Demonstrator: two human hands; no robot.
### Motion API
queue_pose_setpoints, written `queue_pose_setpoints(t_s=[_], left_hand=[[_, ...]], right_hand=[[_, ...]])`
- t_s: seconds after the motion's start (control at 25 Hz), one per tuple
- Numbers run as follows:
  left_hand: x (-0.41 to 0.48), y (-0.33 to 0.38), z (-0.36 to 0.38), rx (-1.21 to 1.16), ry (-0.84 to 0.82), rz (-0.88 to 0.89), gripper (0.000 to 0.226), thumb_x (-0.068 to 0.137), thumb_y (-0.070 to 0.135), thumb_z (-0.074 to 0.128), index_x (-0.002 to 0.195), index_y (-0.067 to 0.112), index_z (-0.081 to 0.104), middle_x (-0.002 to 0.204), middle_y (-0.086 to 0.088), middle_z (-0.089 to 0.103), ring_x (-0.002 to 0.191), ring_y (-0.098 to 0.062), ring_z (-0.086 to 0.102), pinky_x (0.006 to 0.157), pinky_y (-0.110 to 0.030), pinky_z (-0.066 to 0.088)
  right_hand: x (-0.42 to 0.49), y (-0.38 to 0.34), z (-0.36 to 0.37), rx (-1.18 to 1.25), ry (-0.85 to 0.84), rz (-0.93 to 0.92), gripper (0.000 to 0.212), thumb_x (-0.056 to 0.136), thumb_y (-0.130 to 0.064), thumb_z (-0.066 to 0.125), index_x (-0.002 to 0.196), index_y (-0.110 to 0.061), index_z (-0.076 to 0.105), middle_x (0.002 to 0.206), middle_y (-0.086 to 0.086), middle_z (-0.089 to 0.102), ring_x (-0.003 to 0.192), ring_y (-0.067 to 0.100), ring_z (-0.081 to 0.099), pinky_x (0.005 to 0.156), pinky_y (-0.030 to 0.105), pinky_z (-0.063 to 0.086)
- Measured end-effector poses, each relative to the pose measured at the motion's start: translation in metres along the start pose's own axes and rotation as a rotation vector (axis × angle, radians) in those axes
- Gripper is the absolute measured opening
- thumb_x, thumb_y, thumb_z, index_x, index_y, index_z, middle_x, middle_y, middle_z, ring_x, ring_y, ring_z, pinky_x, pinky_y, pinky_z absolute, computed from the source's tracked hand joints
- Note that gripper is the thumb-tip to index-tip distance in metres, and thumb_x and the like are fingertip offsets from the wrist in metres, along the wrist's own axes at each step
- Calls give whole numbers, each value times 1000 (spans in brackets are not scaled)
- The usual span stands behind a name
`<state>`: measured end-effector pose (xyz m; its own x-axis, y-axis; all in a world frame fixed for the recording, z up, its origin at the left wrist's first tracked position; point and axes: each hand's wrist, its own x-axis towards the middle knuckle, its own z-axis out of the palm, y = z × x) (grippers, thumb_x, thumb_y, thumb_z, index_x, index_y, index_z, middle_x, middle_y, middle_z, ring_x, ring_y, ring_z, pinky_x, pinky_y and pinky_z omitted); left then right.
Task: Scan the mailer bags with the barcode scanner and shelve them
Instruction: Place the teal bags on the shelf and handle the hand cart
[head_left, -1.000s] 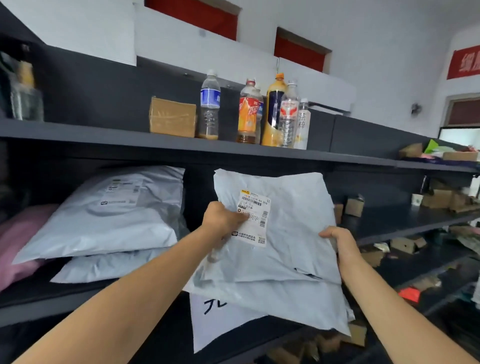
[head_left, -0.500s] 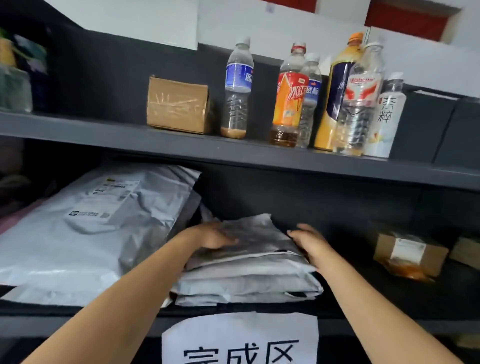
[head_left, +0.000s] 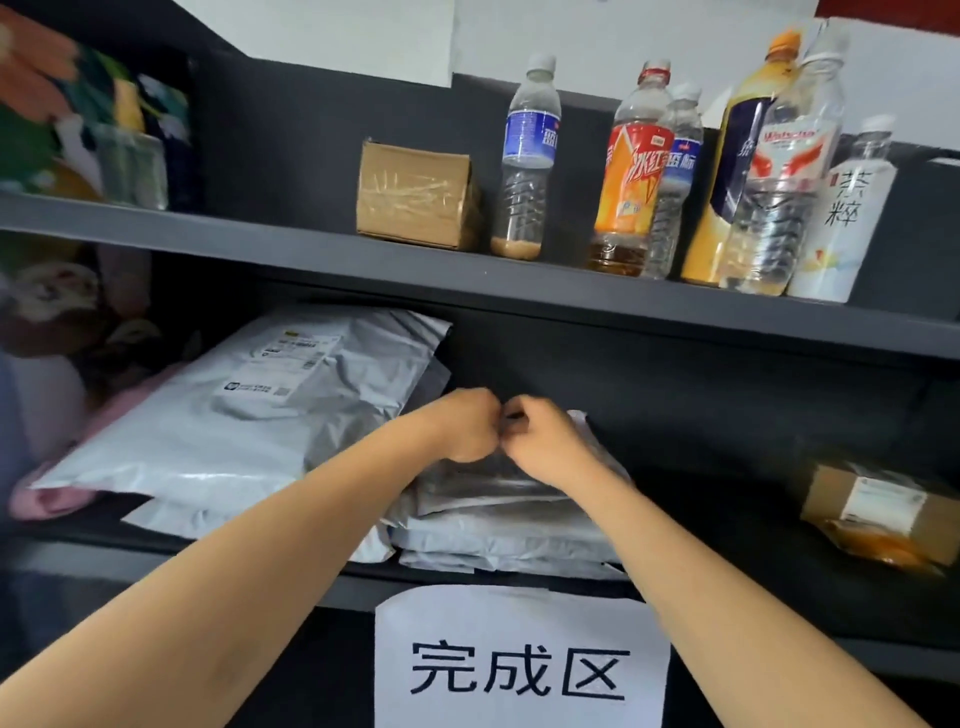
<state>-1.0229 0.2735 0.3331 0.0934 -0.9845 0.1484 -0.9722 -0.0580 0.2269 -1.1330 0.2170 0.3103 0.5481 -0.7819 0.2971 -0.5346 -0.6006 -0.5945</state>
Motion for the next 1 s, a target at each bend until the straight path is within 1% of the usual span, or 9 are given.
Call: queue_pose_setpoints(t_s=[0.12,0.16,0.28,0.36,0.48,0.6,0.72,0.84,1.0], left_hand=[[-49,-30,-27,49,215,7,10,87,12,51,86,7,59,101,-14,66,101,-36,59,71,-31,42],[-70,-47,-39,52,249,-11,9,87,13,53,90,9,59,104,-13,64,103,-35,58,74,-32,44],[-145,-106,-71,114,297,-115,32,88,19,56,119,15,58,123,-6,60,115,-29,53,90,-38,47],[-212,-154,-92,169,320,-158,36,88,24,57,124,19,55,125,-3,59,115,-27,54,89,-38,47],[-324,-239,-121,210,348,-241,35,86,27,58,121,21,56,118,-2,60,110,-25,57,85,-35,47],[-432,-324,-143,239,343,-403,44,85,33,60,128,27,51,128,2,57,119,-21,53,97,-35,44],[-548,-405,-167,289,273,-610,45,84,36,60,128,27,52,130,1,58,117,-21,56,96,-37,47],[-647,-476,-185,297,276,-797,39,85,32,62,123,25,57,125,1,61,113,-22,58,91,-34,49],[-740,-565,-199,279,285,-998,46,86,32,64,130,23,52,130,-1,57,119,-22,53,97,-35,45]], right_hand=[[-23,-48,14,-13,82,-77,26,85,-14,60,111,-13,65,97,6,71,82,17,58,75,27,46],[-30,-67,18,-11,80,-106,27,85,-14,60,111,-13,65,96,6,71,83,17,60,76,27,47],[-48,-128,45,-18,62,-196,28,86,-13,60,113,-12,66,99,4,69,94,21,63,82,30,50],[-64,-188,79,15,46,-244,26,86,-11,59,111,-13,66,92,1,65,88,19,62,76,27,49],[-94,-292,149,102,17,-331,24,83,-10,61,106,-13,68,77,-5,63,76,15,58,65,24,42],[-122,-392,231,133,-86,-460,24,82,-16,63,107,-15,68,85,-1,69,85,17,63,76,28,49],[-150,-493,322,29,-271,-611,26,83,-20,63,109,-18,65,90,-3,67,90,18,63,83,34,51],[-162,-579,400,-8,-408,-710,26,83,-22,63,109,-19,65,91,-3,69,87,17,62,78,31,50],[-160,-668,486,76,-519,-764,23,82,-16,67,105,-14,64,84,-1,65,78,14,58,67,25,43]])
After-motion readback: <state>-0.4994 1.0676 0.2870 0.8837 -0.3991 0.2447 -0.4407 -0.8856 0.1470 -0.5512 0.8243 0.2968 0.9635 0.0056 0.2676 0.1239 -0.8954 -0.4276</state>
